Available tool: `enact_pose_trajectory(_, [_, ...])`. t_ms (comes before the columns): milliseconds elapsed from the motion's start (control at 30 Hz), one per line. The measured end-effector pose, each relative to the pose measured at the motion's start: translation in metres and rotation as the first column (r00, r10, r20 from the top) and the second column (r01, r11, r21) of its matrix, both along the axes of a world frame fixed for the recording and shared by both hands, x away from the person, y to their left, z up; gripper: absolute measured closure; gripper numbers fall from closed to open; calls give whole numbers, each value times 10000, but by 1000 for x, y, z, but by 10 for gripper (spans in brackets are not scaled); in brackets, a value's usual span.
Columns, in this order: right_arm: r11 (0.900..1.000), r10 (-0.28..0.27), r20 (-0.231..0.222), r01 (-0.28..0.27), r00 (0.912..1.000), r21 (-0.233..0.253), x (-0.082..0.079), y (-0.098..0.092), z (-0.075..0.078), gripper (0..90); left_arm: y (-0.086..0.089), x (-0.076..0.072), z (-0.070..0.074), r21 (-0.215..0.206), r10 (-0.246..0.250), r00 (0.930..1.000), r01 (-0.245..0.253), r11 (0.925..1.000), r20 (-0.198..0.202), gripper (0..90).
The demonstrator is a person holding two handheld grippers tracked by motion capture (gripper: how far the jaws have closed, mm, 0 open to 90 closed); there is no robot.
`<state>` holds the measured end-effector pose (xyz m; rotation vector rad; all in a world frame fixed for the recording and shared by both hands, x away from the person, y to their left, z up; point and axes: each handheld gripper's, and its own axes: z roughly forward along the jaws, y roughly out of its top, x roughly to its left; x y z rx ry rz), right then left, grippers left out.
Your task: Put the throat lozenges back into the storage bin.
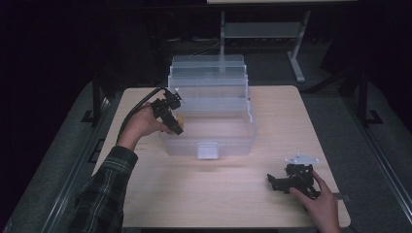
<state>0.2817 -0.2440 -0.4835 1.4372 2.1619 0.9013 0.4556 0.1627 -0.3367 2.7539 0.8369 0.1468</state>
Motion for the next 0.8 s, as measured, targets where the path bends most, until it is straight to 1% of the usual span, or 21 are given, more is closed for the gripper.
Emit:
enact_pose_trajectory(100, [10000,5,-1,-5,10000,-4,0,0,0,0,0,0,0,5,-63,10000,63,10000,-1,190])
enact_pose_trajectory(200, [10000,1,-1,-1,10000,-4,0,0,0,0,0,0,0,-91,-15,10000,15,10000,75,178])
enact_pose_trajectory(400, [10000,3,-2,-3,10000,-3,0,0,0,0,1,-1,3,-88,-52,9999,54,9999,157,175])
enact_pose_trajectory(500, [10000,-2,1,2,10000,-3,0,0,0,0,3,-5,6,-210,-33,9996,39,9998,280,175])
enact_pose_trajectory(600, [10000,-2,-3,2,10000,-5,0,0,0,0,7,-10,10,-549,113,9995,-97,9984,288,177])
enact_pose_trajectory(633, [10000,0,-2,0,10000,-6,0,0,0,0,9,-11,11,-530,101,9994,-83,9986,335,177])
enact_pose_trajectory(800, [10000,4,0,-4,10000,-31,0,0,0,0,18,-20,18,-737,245,9981,-203,9971,566,177])
